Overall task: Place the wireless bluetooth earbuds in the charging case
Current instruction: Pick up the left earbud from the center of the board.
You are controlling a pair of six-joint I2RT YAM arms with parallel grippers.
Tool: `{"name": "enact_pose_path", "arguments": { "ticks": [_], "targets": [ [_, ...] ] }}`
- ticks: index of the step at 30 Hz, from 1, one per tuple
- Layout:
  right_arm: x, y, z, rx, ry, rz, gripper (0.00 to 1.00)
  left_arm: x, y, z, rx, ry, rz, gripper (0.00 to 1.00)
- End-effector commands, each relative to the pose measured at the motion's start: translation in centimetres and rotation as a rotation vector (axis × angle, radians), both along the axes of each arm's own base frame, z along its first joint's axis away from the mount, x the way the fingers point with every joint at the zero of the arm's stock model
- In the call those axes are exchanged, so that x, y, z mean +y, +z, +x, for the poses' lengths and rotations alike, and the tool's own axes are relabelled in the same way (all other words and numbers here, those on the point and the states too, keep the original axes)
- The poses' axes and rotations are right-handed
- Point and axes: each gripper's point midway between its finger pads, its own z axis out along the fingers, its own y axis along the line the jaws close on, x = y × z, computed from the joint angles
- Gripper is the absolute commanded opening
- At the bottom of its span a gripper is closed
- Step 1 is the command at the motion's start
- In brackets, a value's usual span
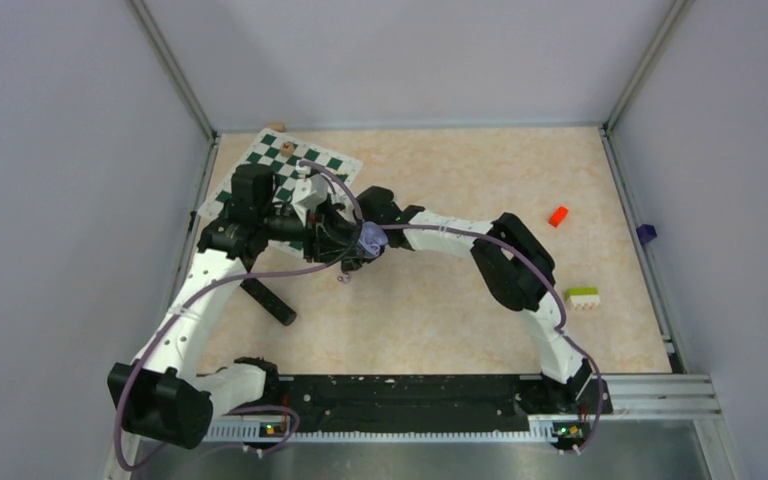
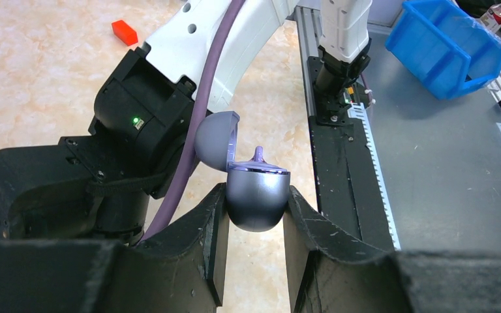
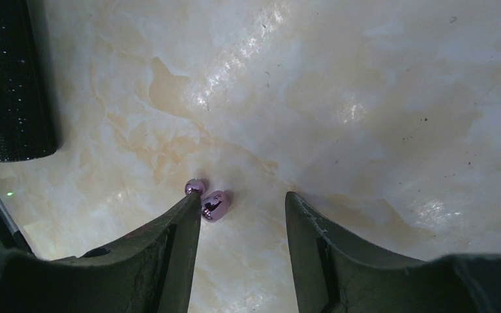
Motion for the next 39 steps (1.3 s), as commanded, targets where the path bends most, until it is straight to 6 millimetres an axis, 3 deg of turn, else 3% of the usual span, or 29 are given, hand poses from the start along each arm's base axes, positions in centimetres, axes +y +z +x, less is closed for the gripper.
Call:
{"name": "enact_pose_path", "arguments": {
  "ticks": [1, 16, 21, 27, 34, 39],
  "targets": [
    [0.6, -0.3, -0.5, -0.017, -0.001, -0.041, 0.5, 0.1, 2.2, -0.4, -0.091, -0.02, -0.03, 0.0],
    [0.9, -2.0, -2.5, -0.08, 0.03, -0.149, 0.4, 0.3, 2.2, -0.2, -0.096, -0.008, -0.029, 0.0],
    [0.6, -0.8, -2.6, -0.094, 0.037, -0.143, 0.4, 0.3, 2.1, -0.1, -0.095, -0.006, -0.03, 0.0],
    [1.0, 0.7, -4.1, -0.061, 0.071, -0.095, 0.41, 0.3, 2.0, 0.0, -0.091, -0.003, -0.03, 0.0],
    [1.0, 0.0, -5.7, -0.066, 0.104, -0.118, 0.4, 0.3, 1.9, 0.1, -0.09, -0.002, -0.031, 0.0],
    [0.4, -0.1, -5.4, -0.108, 0.099, -0.146, 0.37, 0.4, 1.8, 0.1, -0.089, -0.001, -0.032, 0.0]
  ]
}}
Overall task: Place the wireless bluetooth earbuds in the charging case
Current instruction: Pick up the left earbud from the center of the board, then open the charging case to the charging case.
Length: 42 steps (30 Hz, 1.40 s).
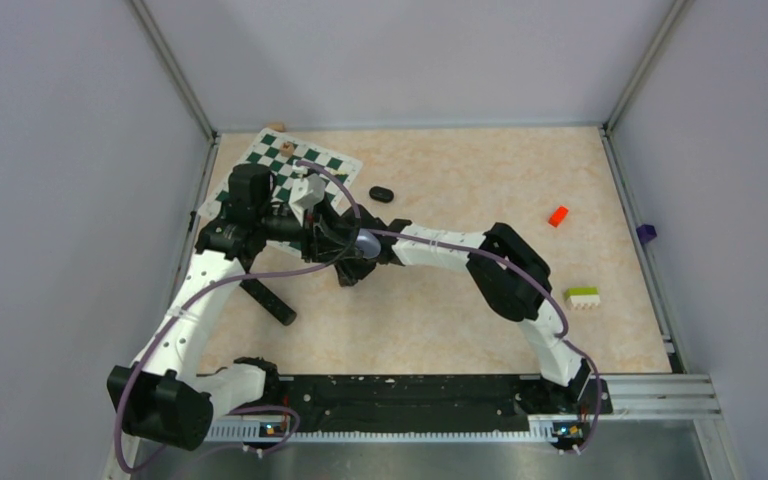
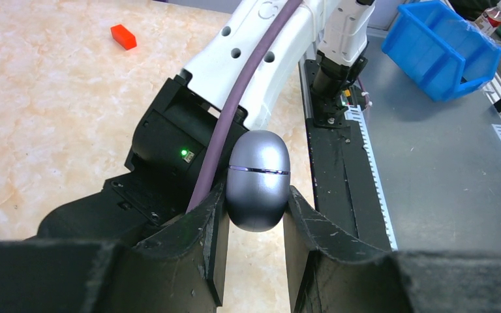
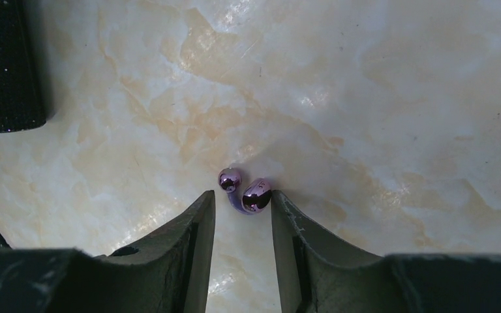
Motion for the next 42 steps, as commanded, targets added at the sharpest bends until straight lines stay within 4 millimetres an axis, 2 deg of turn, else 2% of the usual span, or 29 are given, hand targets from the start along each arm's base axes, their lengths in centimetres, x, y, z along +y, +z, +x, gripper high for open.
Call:
{"name": "enact_pose_path", "arguments": {
  "ticks": [1, 12, 17, 20, 26, 30, 35, 42],
  "targets": [
    [-0.5, 0.8, -1.4, -0.05, 0.041, -0.04, 0.36, 0.1, 1.4, 0.4, -0.09, 0.003, -0.022, 0.0],
    [-0.9, 0.9, 0.7, -0.15, 0.003, -0.079, 0.21, 0.1, 1.4, 0.3, -0.087, -0.002, -0.025, 0.0],
    [-1.8, 1.8, 2.7, -0.192, -0.036, -0.085, 0.19, 0.1, 1.4, 0.3, -0.086, -0.002, -0.025, 0.0],
    [-3.1, 2.8, 4.5, -0.205, -0.067, -0.076, 0.18, 0.1, 1.4, 0.3, -0.085, -0.002, -0.025, 0.0],
    [-7.8, 5.3, 8.2, -0.242, -0.134, -0.064, 0.18, 0.1, 1.3, 0.3, -0.084, -0.006, -0.027, 0.0],
    [-11.0, 7.3, 9.6, -0.277, -0.15, -0.049, 0.18, 0.0, 1.1, 0.4, -0.076, -0.007, -0.028, 0.0],
    [-15.5, 7.3, 9.1, -0.292, -0.114, -0.087, 0.18, 0.0, 1.1, 0.4, -0.071, -0.008, -0.03, 0.0],
    [-20.3, 6.2, 6.2, -0.341, 0.043, -0.14, 0.19, -0.1, 0.6, 1.0, -0.053, -0.001, -0.032, 0.0]
  ]
}}
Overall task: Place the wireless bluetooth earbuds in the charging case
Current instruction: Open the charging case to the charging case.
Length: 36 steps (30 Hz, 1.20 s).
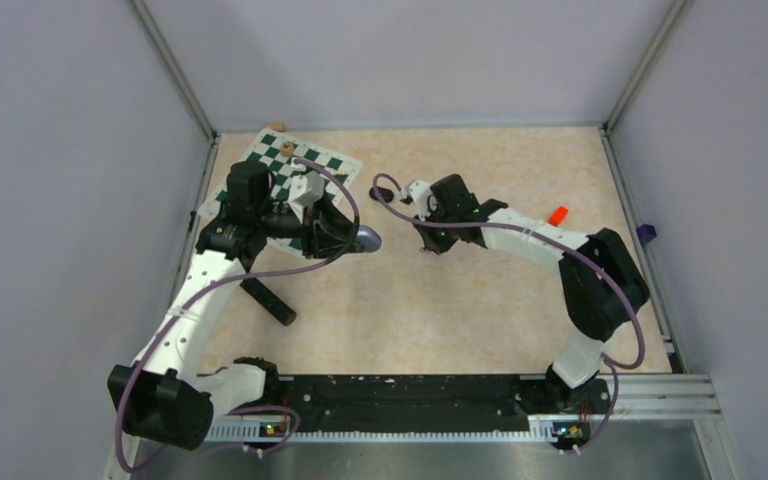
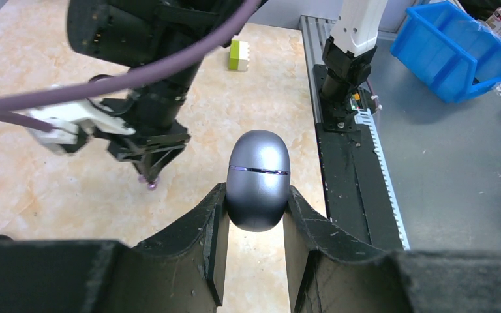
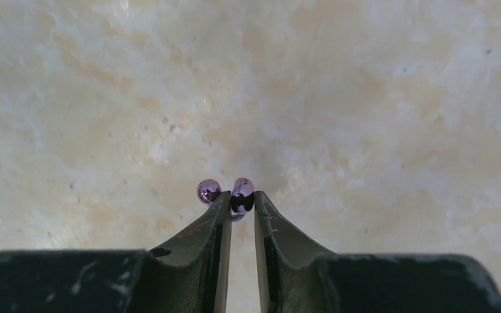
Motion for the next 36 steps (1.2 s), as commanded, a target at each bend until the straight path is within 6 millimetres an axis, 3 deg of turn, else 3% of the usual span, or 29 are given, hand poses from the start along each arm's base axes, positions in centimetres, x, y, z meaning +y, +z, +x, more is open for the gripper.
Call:
{"name": "enact_pose_path", "arguments": {
  "ticks": [1, 9, 12, 21, 26, 29, 31, 34, 36],
  "targets": [
    [-2.0, 0.7, -1.8, -0.07, 0.169, -0.034, 0.19, -0.1, -0.1, 0.5, -0.006, -0.005, -0.019, 0.0],
    [-5.0, -2.3, -3.4, -0.078, 0.264, -0.12, 0.21, -0.5, -1.0, 1.0, 0.042, -0.004, -0.024, 0.0],
    [-5.2, -1.7, -3.1, -0.073, 0.241, -0.092, 0.23, -0.7, -1.3, 1.1, 0.05, -0.005, -0.019, 0.0],
    [-4.6, 6.8, -0.9, -0.071, 0.132, 0.218, 0.27, -1.8, -3.0, 1.8, 0.073, 0.016, 0.014, 0.0],
    [-3.8, 11.4, -1.8, 0.082, 0.104, 0.558, 0.44, -2.8, -4.8, 3.1, 0.097, 0.072, 0.064, 0.0],
    [-3.7, 15.1, -2.3, 0.02, 0.14, 0.687, 0.52, -3.3, -5.4, 3.2, 0.148, 0.051, 0.064, 0.0],
    [-3.6, 17.5, -3.4, -0.105, 0.215, 0.72, 0.66, -3.7, -5.8, 3.3, 0.18, 0.034, 0.067, 0.0],
    [-3.7, 19.5, -5.3, -0.282, 0.271, 0.737, 0.92, -4.2, -6.7, 3.3, 0.208, 0.018, 0.079, 0.0],
    [-3.4, 20.3, -6.6, -0.365, 0.296, 0.739, 0.99, -4.7, -7.1, 3.0, 0.218, 0.001, 0.087, 0.0]
  ]
}}
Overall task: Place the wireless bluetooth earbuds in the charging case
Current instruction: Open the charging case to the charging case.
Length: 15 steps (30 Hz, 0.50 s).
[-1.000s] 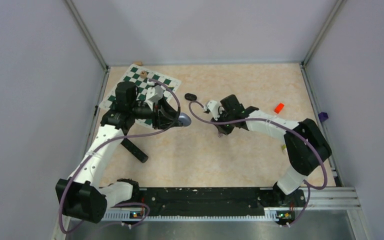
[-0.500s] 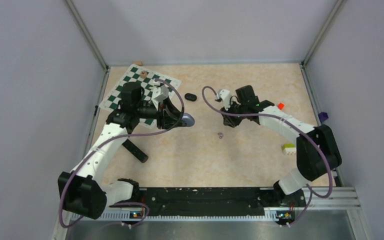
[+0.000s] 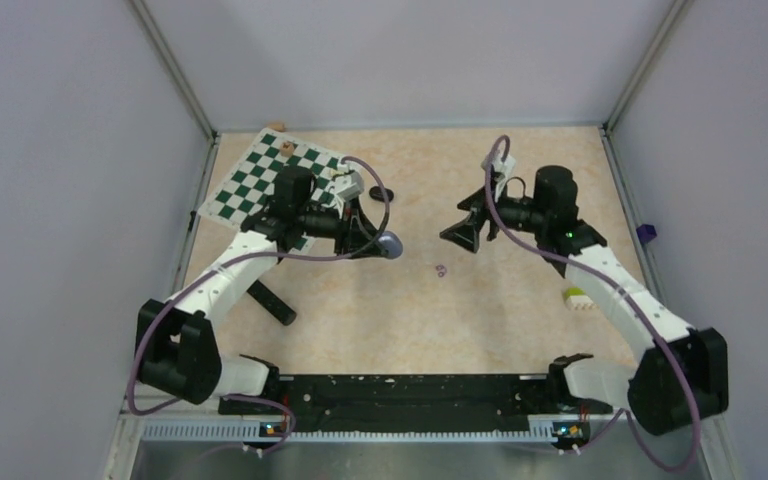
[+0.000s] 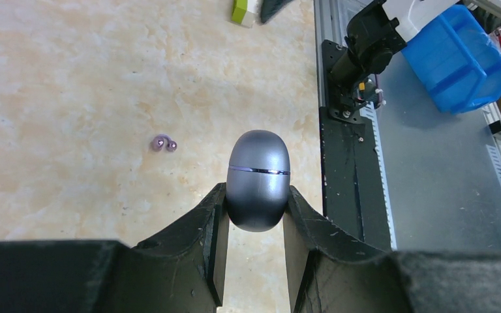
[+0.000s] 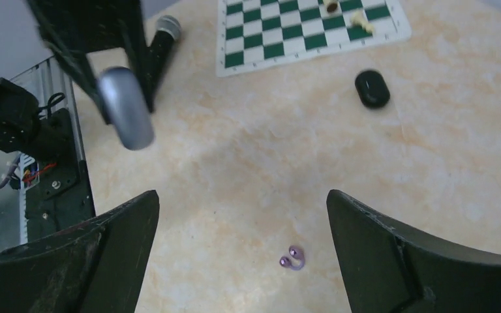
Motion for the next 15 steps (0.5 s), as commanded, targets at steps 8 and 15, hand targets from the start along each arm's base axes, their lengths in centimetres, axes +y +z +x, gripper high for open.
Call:
{"name": "enact_pose_path", "arguments": {
  "ticks": [8, 15],
  "targets": [
    [5.2, 4.2, -4.8, -0.318, 0.153, 0.041, 0.99, -2.9, -1.1, -1.5, 0.023, -0.101, 0.015, 0.0],
    [6.5, 2.5, -5.2, -0.322, 0.181, -0.005, 0.99, -2.9, -1.2, -1.4, 0.021, -0.094, 0.025, 0.0]
  ]
}}
